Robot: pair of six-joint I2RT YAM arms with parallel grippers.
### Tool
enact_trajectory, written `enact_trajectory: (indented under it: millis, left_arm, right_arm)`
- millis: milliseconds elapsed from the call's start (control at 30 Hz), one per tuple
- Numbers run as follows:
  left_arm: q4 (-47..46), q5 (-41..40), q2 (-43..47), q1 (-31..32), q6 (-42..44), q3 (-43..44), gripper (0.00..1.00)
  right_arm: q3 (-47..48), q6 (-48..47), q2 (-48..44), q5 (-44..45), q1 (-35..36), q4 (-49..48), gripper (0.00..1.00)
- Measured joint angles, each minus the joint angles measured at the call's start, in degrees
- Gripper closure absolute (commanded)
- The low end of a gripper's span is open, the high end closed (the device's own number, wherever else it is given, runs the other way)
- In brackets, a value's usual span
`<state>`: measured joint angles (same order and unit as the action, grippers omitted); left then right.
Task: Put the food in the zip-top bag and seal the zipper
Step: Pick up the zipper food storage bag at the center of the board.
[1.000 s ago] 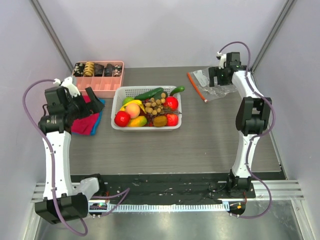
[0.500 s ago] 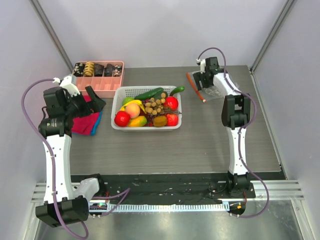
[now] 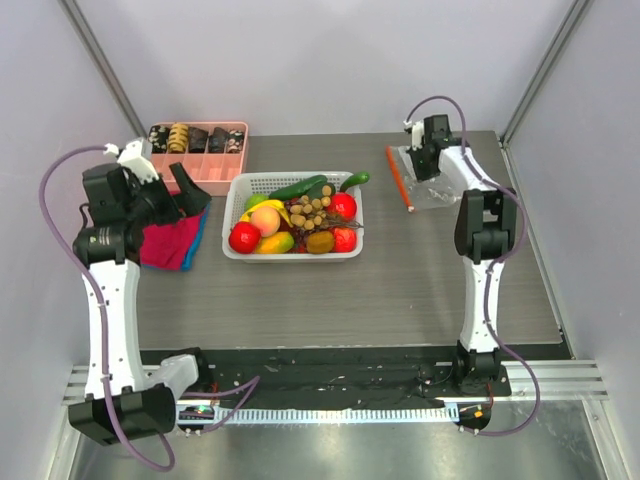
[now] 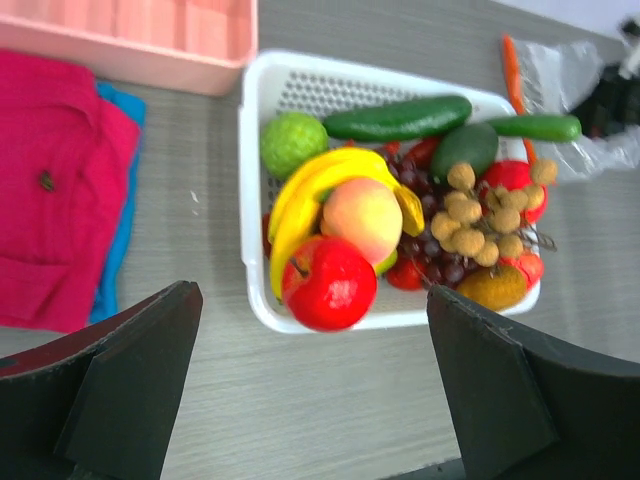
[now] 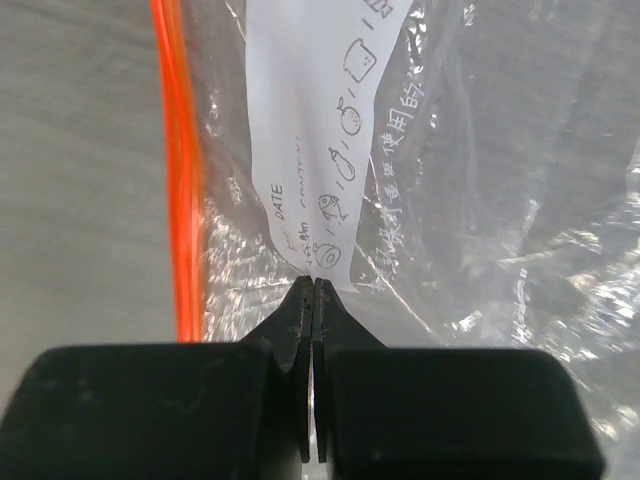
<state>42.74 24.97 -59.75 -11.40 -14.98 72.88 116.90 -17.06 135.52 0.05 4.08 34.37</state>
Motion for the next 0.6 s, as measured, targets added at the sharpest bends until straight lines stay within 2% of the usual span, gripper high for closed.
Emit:
enact_trajectory:
  millis: [100, 200, 400, 500, 600]
  left_arm:
    - [0.85, -1.86, -3.06, -0.09, 2.14, 6.4, 0.0]
    - [0.33, 0.22, -4.66, -0.33, 3.63, 10.78, 0.0]
    - [-5.38, 8.98, -4.59, 0.59, -3.08, 9.92, 0.0]
    - [-12.2, 10.25, -3.02, 4.92, -9.31, 5.44, 0.0]
    - [-16.63, 9.81, -2.34, 13.81, -13.55, 2.25, 0.0]
  right_arm:
    - [-3.48, 0.26, -7.74, -4.5, -1.27, 3.04, 0.99]
    - [-4.11, 0.79, -18.21, -10.05, -3.56, 6.03, 0.99]
    - [-4.24, 1.84, -37.35, -18.18, -9.73, 10.69, 0.99]
    - [-7.21, 2.45, -45.62, -21.49, -10.73, 12.85, 0.99]
    - [-12.59, 2.91, -52.74, -24.57, -9.97, 15.32, 0.99]
